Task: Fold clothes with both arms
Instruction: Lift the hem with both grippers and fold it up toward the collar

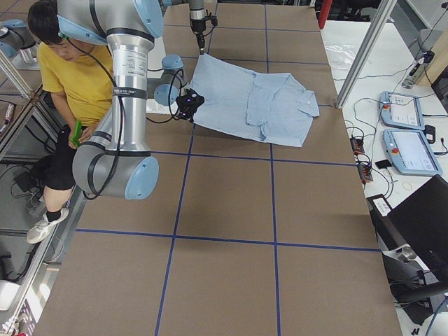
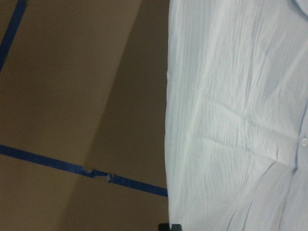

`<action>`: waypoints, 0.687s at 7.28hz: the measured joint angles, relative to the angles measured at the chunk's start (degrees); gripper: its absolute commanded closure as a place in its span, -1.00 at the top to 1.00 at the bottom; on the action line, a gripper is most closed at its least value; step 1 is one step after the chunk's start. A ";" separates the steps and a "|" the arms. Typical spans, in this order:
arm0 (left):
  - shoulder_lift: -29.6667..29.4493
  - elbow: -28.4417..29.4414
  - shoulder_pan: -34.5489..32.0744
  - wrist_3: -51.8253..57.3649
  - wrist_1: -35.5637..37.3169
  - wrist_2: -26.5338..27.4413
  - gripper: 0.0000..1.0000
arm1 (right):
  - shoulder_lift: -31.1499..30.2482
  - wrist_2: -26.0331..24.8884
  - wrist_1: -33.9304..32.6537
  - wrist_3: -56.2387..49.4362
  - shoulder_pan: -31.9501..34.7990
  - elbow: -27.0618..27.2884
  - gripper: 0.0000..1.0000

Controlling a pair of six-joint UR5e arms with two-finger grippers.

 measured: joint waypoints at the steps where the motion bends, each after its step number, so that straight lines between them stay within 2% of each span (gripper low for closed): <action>1: -1.63 -0.96 -3.36 0.22 1.65 -2.24 -1.00 | 1.03 0.36 0.01 -0.19 2.14 0.52 -1.00; 3: -4.82 2.54 -11.14 5.26 2.80 -4.37 -1.00 | 7.21 3.81 -0.04 -2.23 10.13 -3.29 -1.00; 5: -9.87 9.93 -19.00 11.87 3.05 -4.83 -1.00 | 13.68 11.46 -0.04 -7.61 21.69 -9.46 -1.00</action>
